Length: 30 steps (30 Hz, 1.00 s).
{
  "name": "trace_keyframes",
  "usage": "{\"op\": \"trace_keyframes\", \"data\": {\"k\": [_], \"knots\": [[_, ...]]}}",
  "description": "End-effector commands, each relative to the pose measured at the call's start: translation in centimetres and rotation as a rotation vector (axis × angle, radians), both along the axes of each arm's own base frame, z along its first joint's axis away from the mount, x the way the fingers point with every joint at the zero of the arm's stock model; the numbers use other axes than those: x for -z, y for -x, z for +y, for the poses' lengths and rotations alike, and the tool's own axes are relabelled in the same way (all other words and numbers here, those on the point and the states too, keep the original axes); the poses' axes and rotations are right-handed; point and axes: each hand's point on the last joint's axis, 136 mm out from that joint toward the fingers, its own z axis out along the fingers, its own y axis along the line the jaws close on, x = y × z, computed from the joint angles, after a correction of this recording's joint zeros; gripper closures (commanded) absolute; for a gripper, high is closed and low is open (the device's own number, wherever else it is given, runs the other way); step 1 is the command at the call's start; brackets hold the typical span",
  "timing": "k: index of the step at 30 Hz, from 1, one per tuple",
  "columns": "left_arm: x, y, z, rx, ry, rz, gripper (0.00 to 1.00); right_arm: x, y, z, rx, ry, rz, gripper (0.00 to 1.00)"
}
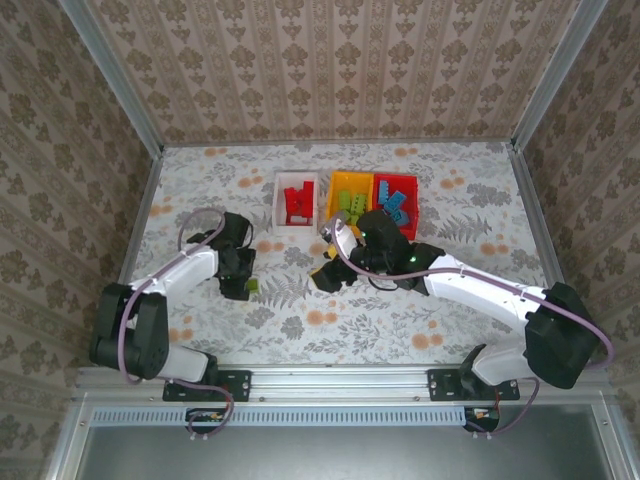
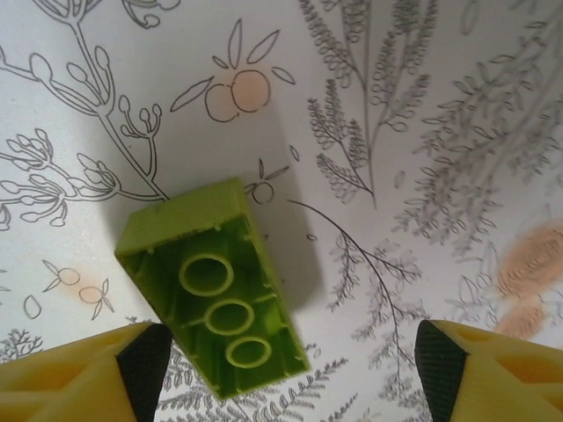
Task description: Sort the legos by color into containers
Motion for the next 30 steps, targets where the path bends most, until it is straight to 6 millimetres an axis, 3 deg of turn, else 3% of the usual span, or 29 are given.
{"op": "trace_keyframes", "data": {"k": [1,5,10,14,19,22,24,28,30], "knots": [[0.5,-0.2,-0.1,-0.066,0.018,0.019,0.23,-0.8,0.4,0.1,-0.033,-0.018,-0.027,0.23],[1.5,0.3,0.2,-0.077,0.008,0.044,0.27,-0.6,0.3,0.0,-0.026,-0.013,-0.025,0.23],[2.4,0.3,0.3,-0.065,-0.005,0.057,0.43,-0.3,-0.1,0.0,-0.004,0.0,-0.02,0.23],[2.7,0.5,0.3,-0.05,-0.011,0.073,0.5,0.0,-0.4,0.0,0.011,0.014,-0.011,0.23],[1.8,-0.3,0.7,-0.019,-0.04,0.025,0.65,-0.4,-1.0,-0.1,0.039,0.017,-0.019,0.23],[-0.6,-2.1,0.5,0.087,-0.082,-0.044,0.73,-1.7,-2.2,-0.7,0.096,-0.004,-0.051,0.23],[-3.2,-4.0,-0.4,0.219,-0.13,-0.107,0.74,-3.3,-4.0,-2.3,0.208,-0.008,-0.103,0.23],[-8.4,-8.5,-4.7,0.525,-0.185,-0.267,0.78,-6.3,-8.8,-8.4,0.523,-0.057,-0.146,0.23],[-10.7,-10.8,-8.2,0.692,-0.191,-0.352,0.8,-7.2,-10.9,-11.9,0.67,-0.076,-0.126,0.23]]}}
